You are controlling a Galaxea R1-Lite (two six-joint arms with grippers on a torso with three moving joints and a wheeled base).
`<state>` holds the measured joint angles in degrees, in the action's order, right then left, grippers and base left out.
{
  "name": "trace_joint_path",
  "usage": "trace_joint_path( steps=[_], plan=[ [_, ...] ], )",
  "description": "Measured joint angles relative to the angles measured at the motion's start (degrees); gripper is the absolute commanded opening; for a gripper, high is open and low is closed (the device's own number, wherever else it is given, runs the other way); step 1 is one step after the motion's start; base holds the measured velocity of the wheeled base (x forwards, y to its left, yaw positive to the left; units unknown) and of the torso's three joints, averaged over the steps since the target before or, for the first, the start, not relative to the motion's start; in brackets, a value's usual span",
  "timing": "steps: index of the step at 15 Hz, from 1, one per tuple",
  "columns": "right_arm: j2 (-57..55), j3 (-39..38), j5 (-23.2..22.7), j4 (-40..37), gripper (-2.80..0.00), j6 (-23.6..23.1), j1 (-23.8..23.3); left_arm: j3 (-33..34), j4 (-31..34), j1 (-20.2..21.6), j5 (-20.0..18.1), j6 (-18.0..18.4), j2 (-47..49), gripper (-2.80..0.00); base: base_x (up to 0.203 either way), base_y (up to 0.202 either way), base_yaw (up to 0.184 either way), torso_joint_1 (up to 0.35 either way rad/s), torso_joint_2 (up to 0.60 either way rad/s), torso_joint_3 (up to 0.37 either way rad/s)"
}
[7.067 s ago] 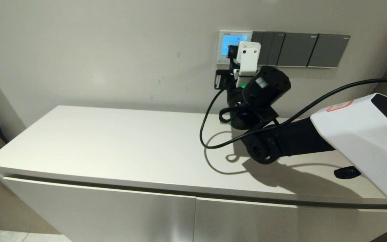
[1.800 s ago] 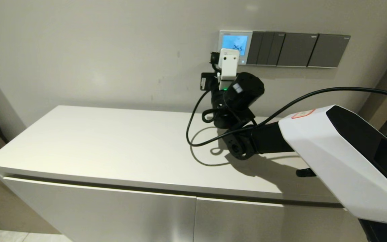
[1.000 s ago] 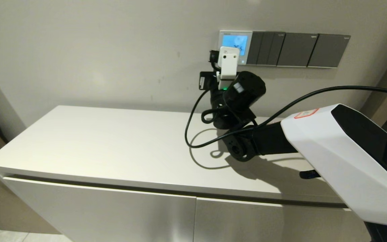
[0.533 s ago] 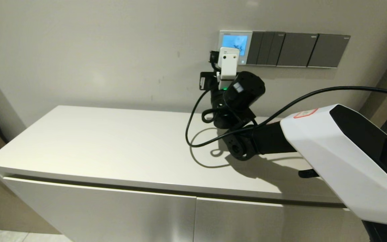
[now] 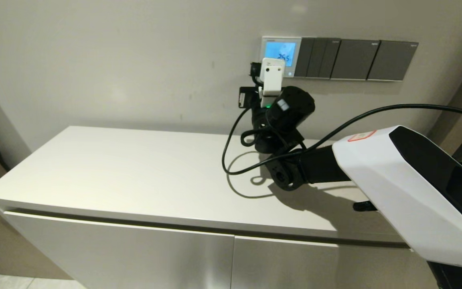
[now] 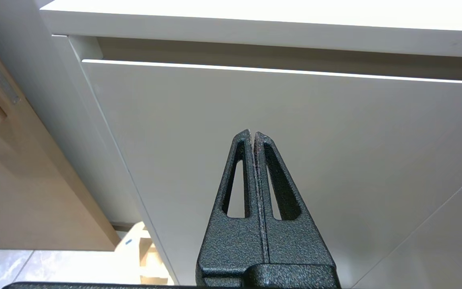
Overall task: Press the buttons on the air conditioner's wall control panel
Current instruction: Press the temperature increase button
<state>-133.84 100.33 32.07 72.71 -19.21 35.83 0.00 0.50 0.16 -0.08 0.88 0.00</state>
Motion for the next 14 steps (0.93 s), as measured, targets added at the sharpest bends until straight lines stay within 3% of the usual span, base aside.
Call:
trace_joint_path(
  steps=[14],
  plan=[
    [-0.42,1.13,0.00,-0.32,-2.80,0.01,-0.66,0.00,-0.01,0.00,0.01,-0.02,0.00,-2.80,0.000,0.000,0.000,0.000,0.00,0.000]
  ],
)
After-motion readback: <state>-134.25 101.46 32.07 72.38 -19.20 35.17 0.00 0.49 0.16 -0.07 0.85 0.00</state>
